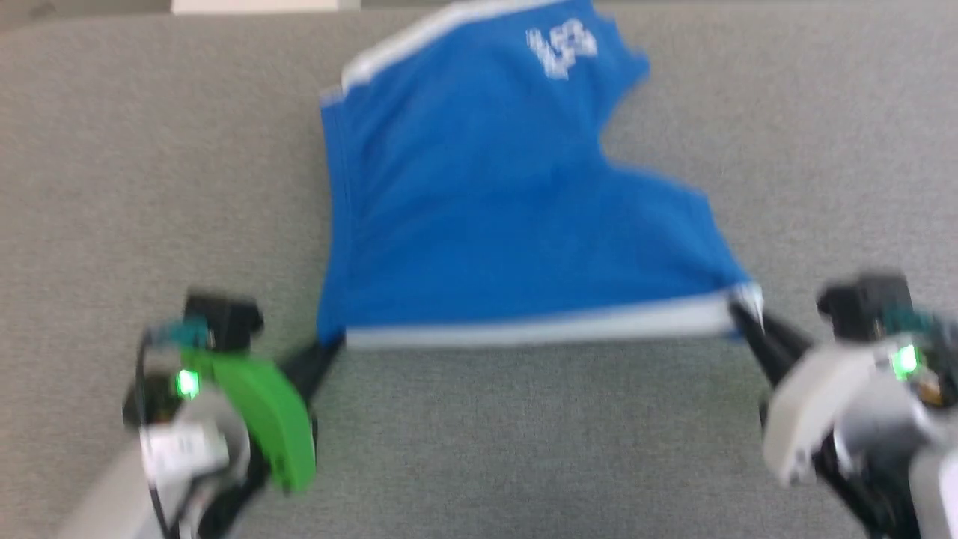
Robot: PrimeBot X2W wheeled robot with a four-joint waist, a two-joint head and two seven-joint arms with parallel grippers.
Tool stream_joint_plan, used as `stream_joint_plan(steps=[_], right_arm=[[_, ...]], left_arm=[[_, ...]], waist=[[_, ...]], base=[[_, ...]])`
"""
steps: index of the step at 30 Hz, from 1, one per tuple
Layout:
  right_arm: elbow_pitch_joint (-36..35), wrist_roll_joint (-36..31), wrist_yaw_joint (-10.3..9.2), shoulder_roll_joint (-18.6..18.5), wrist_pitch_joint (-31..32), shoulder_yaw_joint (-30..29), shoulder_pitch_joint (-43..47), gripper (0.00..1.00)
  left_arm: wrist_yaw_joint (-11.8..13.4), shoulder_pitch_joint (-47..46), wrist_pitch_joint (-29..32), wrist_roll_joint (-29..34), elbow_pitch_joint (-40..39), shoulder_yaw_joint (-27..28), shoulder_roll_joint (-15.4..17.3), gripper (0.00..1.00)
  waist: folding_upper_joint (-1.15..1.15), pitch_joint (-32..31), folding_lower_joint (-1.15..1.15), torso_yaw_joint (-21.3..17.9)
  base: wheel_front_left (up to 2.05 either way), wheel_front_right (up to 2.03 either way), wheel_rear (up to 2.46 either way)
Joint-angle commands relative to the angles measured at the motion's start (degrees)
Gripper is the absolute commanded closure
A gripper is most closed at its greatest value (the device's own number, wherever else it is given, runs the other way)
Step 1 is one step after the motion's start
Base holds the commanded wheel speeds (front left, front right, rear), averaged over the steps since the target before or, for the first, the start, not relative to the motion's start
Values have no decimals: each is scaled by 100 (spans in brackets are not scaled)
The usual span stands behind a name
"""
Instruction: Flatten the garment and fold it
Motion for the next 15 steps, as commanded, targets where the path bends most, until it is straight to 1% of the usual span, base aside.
stream_joint_plan(steps=[1, 6, 10, 12, 15], right_arm=[[-142, -78, -12, 90, 98, -175, 308, 100], [-636, -287, -12, 480, 660, -572, 1490, 100], [-961, -384, -12, 669, 1279, -817, 2190, 100], [-1181, -409, -12, 736, 1481, -903, 2388, 100], [-1494, -461, -12, 776, 1538, -926, 2389, 100]], left_arm=[[141, 290, 36, -55, -172, 39, 122, 100], [649, 1274, 177, -71, -906, 15, 360, 100], [990, 1847, 322, -51, -1417, -6, 548, 100], [1108, 1990, 375, -93, -1709, -33, 519, 100], [1162, 1995, 374, -97, -2049, -62, 449, 100]], waist=[[0, -349, 1, 74], [0, -530, 1, 104], [0, -593, 1, 138], [0, -616, 1, 165], [0, -635, 1, 186]], base=[[0, 0, 0], [0, 0, 0], [0, 0, 0], [0, 0, 0], [0, 0, 0]])
